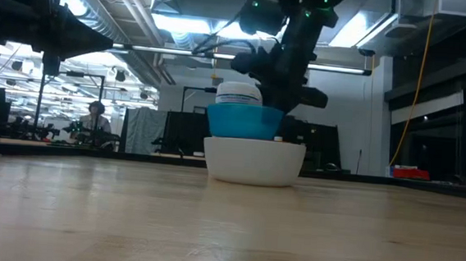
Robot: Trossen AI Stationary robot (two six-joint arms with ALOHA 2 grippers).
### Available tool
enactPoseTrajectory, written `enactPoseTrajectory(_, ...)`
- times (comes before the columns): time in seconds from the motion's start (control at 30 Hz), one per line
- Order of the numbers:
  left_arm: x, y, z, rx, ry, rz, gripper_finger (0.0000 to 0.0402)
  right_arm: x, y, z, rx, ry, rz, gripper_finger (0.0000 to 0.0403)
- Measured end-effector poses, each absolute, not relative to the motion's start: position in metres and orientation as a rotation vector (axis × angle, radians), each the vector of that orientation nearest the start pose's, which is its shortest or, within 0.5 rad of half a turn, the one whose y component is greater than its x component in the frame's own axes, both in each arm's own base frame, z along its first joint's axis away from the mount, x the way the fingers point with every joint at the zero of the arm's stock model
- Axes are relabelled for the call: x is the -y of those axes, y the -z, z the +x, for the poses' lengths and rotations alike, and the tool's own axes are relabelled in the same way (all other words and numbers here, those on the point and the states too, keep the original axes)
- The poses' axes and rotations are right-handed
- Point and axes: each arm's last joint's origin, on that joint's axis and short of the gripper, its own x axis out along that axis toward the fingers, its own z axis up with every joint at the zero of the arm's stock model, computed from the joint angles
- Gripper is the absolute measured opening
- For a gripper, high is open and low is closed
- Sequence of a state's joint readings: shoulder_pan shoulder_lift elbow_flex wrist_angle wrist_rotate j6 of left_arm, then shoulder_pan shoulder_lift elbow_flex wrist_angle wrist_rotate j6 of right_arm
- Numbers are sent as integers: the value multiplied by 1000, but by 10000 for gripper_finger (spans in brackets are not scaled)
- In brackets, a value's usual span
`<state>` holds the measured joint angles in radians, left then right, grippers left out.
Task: Nest bowls inside each other
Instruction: Stack the light blue bowl on the red bowl
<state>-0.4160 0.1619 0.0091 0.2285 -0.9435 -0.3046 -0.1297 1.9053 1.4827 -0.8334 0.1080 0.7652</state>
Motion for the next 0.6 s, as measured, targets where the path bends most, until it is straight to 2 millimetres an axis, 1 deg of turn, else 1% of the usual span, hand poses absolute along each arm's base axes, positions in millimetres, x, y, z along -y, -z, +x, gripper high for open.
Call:
enactPoseTrajectory(0.17, 17, -174, 97, 141, -511, -353, 2, 56, -198, 369, -1185, 699, 664, 0)
enactPoseTrajectory(0.23, 17, -174, 97, 141, -511, -353, 3, 56, -193, 368, -1178, 696, 664, 0)
enactPoseTrajectory(0.33, 17, -174, 97, 141, -511, -353, 7, 55, -193, 371, -1115, 667, 676, 0)
enactPoseTrajectory(0.5, 17, -174, 97, 143, -510, -360, 10, 56, -193, 372, -1115, 639, 654, 0)
enactPoseTrajectory(0.6, 17, -174, 97, 143, -508, -364, 7, 55, -193, 374, -1100, 609, 620, 17)
